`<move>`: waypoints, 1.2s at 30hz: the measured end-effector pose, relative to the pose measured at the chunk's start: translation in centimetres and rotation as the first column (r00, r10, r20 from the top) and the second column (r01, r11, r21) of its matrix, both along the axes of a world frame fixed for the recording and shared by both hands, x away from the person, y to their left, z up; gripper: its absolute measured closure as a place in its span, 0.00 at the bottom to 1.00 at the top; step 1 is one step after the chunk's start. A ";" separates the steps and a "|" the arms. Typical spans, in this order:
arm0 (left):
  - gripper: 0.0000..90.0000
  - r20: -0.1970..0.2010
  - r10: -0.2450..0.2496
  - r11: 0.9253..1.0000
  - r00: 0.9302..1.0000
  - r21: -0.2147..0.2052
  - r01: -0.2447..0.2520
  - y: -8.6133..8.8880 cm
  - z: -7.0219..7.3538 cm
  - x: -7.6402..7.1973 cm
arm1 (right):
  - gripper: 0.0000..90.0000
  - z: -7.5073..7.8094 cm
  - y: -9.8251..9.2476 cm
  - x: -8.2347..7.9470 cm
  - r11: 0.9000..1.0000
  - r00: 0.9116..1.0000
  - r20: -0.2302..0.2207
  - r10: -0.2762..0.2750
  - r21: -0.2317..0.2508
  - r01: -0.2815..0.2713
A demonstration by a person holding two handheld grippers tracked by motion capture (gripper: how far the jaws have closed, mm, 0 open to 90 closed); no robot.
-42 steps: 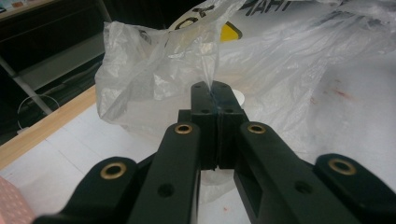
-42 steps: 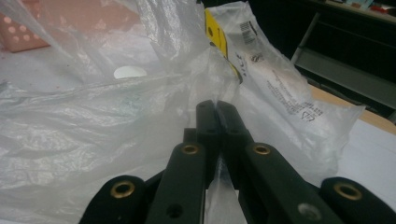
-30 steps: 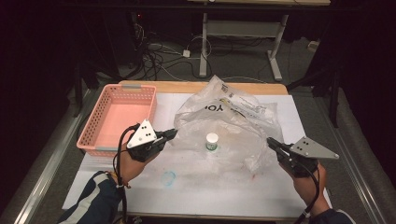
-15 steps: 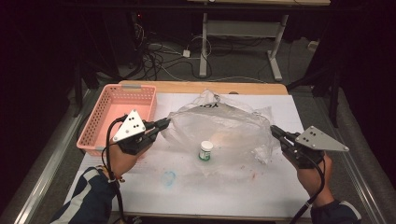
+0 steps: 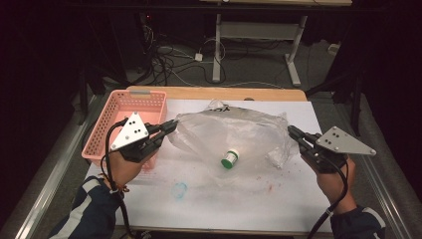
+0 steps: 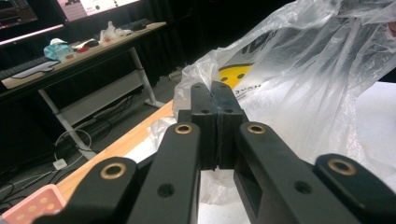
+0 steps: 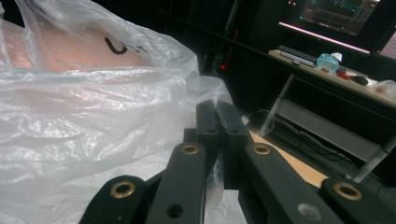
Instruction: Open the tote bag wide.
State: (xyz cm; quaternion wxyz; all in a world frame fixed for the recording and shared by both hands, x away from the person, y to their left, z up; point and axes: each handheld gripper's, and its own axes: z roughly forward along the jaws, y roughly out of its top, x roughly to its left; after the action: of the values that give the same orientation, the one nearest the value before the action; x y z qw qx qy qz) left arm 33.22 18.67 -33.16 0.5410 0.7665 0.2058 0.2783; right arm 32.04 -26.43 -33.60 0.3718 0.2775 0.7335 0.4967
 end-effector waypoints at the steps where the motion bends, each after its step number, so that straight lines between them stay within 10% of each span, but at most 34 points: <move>1: 0.97 -0.002 0.001 1.000 1.000 0.000 -0.001 0.0 0.0 0.1 | 1.00 0.1 0.1 0.1 1.000 1.000 0.005 0.001 -0.006 -0.001; 36: 0.97 -0.030 0.034 0.998 0.999 -0.055 -0.036 -2.5 0.5 6.5 | 1.00 1.1 -0.5 7.1 0.996 0.996 -0.028 -0.088 0.017 0.088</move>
State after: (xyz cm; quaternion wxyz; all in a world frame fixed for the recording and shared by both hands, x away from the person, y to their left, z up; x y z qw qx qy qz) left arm 39.71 16.20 -32.69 0.5540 0.7515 0.2345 0.2707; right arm 39.13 -26.92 -32.53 0.3809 0.3196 0.7211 0.4825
